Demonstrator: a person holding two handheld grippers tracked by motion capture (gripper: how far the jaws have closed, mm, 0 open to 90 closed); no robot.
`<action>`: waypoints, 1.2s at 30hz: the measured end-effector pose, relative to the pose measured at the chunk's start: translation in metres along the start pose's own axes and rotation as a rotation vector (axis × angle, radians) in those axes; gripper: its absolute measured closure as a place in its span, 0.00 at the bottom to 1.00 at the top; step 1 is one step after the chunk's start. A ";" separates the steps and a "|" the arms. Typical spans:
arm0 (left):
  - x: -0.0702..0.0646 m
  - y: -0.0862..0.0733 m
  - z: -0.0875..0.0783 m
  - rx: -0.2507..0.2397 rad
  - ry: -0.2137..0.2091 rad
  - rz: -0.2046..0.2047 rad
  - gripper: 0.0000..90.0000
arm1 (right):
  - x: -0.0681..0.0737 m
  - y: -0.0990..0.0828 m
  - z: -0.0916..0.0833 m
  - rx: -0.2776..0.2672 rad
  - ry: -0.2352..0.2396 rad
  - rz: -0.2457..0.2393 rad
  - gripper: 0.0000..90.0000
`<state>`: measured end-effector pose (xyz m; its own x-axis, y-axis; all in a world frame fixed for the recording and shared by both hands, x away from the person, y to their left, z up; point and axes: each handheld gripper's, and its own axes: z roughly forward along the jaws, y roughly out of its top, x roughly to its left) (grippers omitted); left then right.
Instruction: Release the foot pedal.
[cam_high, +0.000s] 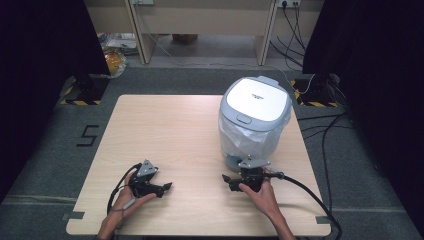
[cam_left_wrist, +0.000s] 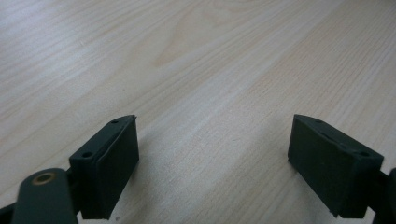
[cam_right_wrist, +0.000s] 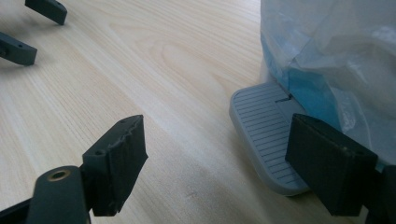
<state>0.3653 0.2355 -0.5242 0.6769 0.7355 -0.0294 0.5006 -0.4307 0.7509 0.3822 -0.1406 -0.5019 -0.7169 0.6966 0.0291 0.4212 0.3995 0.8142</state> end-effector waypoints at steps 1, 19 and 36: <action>0.000 0.000 0.000 0.000 0.000 -0.001 0.17 | 0.000 0.000 -0.001 -0.002 -0.001 -0.006 0.22; 0.000 0.000 0.000 -0.001 0.005 -0.004 0.17 | -0.009 -0.020 -0.048 -0.050 -0.046 0.043 0.21; 0.000 0.000 0.000 -0.001 0.006 -0.005 0.17 | -0.026 -0.055 -0.080 -0.037 -0.144 0.124 0.19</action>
<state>0.3649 0.2357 -0.5242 0.6708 0.7410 -0.0294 0.5039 -0.4263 0.7513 0.3331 -0.2282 -0.5005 -0.5725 0.8184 0.0494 0.4789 0.2848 0.8304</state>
